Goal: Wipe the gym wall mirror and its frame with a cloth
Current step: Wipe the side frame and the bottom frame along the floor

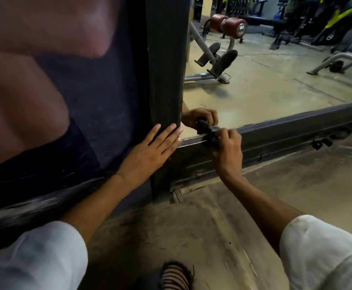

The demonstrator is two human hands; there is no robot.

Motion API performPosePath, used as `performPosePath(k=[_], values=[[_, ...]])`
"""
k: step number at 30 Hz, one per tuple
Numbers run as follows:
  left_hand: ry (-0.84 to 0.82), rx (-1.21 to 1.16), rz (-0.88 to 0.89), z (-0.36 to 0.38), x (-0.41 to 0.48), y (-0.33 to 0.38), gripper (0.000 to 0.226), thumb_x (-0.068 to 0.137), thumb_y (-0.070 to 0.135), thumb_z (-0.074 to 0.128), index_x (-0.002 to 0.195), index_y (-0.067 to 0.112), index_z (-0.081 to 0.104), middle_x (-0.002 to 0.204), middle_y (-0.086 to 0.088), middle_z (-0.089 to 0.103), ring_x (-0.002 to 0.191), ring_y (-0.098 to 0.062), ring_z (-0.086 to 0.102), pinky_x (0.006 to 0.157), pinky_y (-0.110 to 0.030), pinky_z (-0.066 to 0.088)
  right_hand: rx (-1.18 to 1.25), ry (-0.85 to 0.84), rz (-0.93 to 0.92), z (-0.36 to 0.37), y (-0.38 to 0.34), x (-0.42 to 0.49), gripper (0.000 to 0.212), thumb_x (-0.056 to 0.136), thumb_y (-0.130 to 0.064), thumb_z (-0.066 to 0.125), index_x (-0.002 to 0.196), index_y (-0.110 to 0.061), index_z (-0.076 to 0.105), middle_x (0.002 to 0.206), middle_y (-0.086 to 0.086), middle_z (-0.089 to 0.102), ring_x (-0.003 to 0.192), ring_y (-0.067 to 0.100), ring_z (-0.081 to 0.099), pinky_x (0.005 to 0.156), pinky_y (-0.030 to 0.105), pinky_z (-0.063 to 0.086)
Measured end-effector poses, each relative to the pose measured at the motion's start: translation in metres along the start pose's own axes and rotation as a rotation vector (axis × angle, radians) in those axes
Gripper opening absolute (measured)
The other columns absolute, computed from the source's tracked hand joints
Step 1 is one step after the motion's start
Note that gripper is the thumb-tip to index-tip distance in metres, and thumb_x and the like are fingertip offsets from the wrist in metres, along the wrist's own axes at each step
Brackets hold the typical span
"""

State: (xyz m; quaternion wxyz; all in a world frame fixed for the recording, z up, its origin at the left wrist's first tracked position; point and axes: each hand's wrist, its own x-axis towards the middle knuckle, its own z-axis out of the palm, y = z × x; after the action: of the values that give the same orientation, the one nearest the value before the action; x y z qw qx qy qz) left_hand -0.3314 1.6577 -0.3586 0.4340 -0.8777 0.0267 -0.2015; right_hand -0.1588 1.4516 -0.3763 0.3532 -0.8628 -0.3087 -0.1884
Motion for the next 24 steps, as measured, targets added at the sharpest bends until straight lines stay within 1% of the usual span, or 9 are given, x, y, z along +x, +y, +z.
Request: performPosePath(k=[2, 6, 9, 11, 14, 15, 17, 22, 24], values=[[-0.002, 0.004, -0.017, 0.003, 0.000, 0.001, 0.096, 0.104, 0.034, 0.062, 0.169, 0.005, -0.003, 0.175, -0.023, -0.014, 0.163, -0.042, -0.005, 0.129, -0.060, -0.003, 0.044, 0.007, 0.012, 0.004, -0.007, -0.004, 0.047, 0.095, -0.009, 0.072, 0.136, -0.020, 0.052, 0.129, 0.008, 0.046, 0.113, 0.020, 0.045, 0.088, 0.043, 0.059], [-0.016, 0.027, -0.033, 0.003, 0.001, 0.004, 0.101, 0.102, 0.035, 0.066, 0.169, 0.004, -0.002, 0.176, -0.022, -0.013, 0.164, -0.040, -0.003, 0.129, -0.060, -0.004, 0.023, -0.083, -0.391, 0.020, -0.033, -0.033, 0.050, 0.095, -0.010, 0.069, 0.142, -0.016, 0.058, 0.142, 0.007, 0.049, 0.125, 0.024, 0.048, 0.094, 0.034, 0.055], [-0.022, 0.036, -0.052, 0.000, 0.000, 0.008, 0.101, 0.101, 0.036, 0.067, 0.170, 0.005, 0.000, 0.177, -0.021, -0.011, 0.164, -0.040, -0.001, 0.130, -0.060, -0.006, -0.034, -0.114, -0.641, 0.020, -0.025, -0.028, 0.052, 0.093, -0.010, 0.069, 0.144, -0.012, 0.058, 0.142, 0.011, 0.055, 0.123, 0.027, 0.052, 0.100, 0.034, 0.050], [-0.021, 0.025, -0.046, 0.002, 0.000, 0.008, 0.099, 0.100, 0.036, 0.068, 0.170, 0.008, 0.004, 0.177, -0.020, -0.010, 0.164, -0.039, 0.000, 0.129, -0.061, -0.008, -0.005, -0.041, -0.537, 0.020, -0.003, -0.017, 0.047, 0.095, -0.011, 0.069, 0.141, -0.013, 0.061, 0.138, 0.011, 0.056, 0.118, 0.028, 0.055, 0.096, 0.038, 0.054], [-0.035, 0.034, -0.026, 0.006, -0.001, 0.007, 0.098, 0.100, 0.038, 0.069, 0.171, 0.010, 0.007, 0.178, -0.017, -0.008, 0.164, -0.038, 0.000, 0.129, -0.064, -0.008, 0.183, 0.114, 0.009, 0.023, 0.029, -0.010, 0.039, 0.092, -0.005, 0.069, 0.129, -0.014, 0.058, 0.129, 0.009, 0.047, 0.113, 0.023, 0.051, 0.087, 0.044, 0.060], [-0.042, 0.033, -0.027, 0.006, -0.001, 0.007, 0.098, 0.099, 0.037, 0.070, 0.171, 0.011, 0.009, 0.178, -0.017, -0.007, 0.164, -0.038, 0.000, 0.129, -0.064, -0.008, 0.228, 0.141, 0.098, 0.028, 0.028, -0.014, 0.039, 0.091, -0.003, 0.068, 0.126, -0.014, 0.057, 0.127, 0.009, 0.045, 0.111, 0.021, 0.049, 0.085, 0.043, 0.061], [-0.068, 0.013, -0.028, 0.006, 0.000, 0.008, 0.099, 0.097, 0.036, 0.073, 0.171, 0.013, 0.011, 0.178, -0.016, -0.005, 0.165, -0.038, 0.001, 0.129, -0.064, -0.010, 0.249, 0.128, 0.039, 0.042, 0.006, -0.029, 0.039, 0.091, -0.003, 0.068, 0.127, -0.015, 0.057, 0.125, 0.008, 0.044, 0.108, 0.018, 0.048, 0.082, 0.039, 0.060], [-0.071, 0.005, -0.038, 0.001, 0.000, 0.008, 0.101, 0.095, 0.040, 0.074, 0.171, 0.013, 0.011, 0.178, -0.016, -0.003, 0.164, -0.039, 0.000, 0.129, -0.065, -0.007, 0.178, -0.041, -0.432, 0.068, -0.047, -0.065, 0.025, 0.099, -0.018, 0.062, 0.123, -0.010, 0.061, 0.118, 0.011, 0.053, 0.102, 0.025, 0.052, 0.072, 0.036, 0.054], [-0.085, -0.027, -0.034, -0.001, 0.000, 0.007, 0.101, 0.095, 0.040, 0.074, 0.171, 0.013, 0.013, 0.178, -0.016, -0.003, 0.164, -0.039, -0.001, 0.129, -0.065, -0.006, 0.177, -0.009, -0.378, 0.064, -0.026, -0.057, 0.024, 0.098, -0.017, 0.064, 0.122, -0.012, 0.062, 0.118, 0.010, 0.053, 0.103, 0.026, 0.053, 0.074, 0.037, 0.055]])
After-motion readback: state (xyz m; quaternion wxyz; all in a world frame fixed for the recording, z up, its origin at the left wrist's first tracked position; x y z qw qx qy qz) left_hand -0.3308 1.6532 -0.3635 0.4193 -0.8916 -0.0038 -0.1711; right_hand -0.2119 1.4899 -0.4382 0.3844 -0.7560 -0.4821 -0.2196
